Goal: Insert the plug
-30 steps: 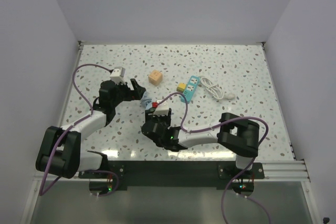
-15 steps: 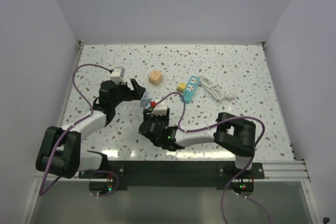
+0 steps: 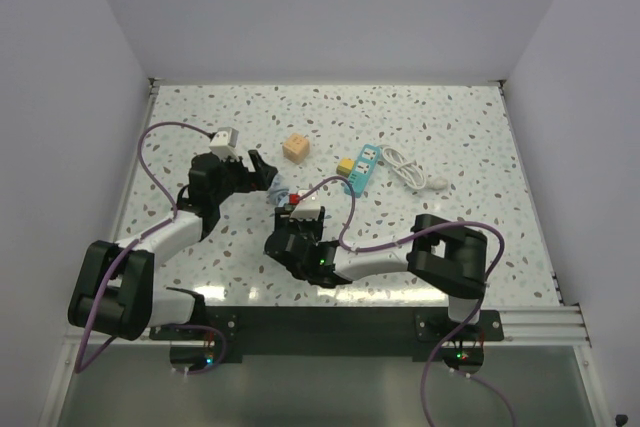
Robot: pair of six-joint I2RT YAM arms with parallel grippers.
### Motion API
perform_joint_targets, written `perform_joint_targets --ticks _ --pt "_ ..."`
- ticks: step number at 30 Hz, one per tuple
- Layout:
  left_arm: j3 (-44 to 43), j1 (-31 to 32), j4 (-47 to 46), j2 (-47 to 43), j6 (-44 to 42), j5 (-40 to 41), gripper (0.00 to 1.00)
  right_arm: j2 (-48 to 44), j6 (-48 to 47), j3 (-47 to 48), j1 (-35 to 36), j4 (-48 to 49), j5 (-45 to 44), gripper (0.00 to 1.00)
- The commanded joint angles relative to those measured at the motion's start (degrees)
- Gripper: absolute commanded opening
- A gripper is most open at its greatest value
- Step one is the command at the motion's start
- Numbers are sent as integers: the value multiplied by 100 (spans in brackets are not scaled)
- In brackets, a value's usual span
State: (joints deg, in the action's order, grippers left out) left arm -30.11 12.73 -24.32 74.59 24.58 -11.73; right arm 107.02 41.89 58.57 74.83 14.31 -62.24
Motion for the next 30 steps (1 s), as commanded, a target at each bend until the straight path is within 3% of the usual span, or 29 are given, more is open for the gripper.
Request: perform_joint_targets --ticks 1,22,30 --pt "-65 -69 -29 -50 82 -31 100 -199 -102 -47 -21 291 -298 0" --pt "-57 -87 -21 -41 82 -31 100 -252 -331 -65 -12 565 -430 0" --pt "-57 -95 -3 -67 82 -31 100 -191 -67 32 -12 152 -447 0"
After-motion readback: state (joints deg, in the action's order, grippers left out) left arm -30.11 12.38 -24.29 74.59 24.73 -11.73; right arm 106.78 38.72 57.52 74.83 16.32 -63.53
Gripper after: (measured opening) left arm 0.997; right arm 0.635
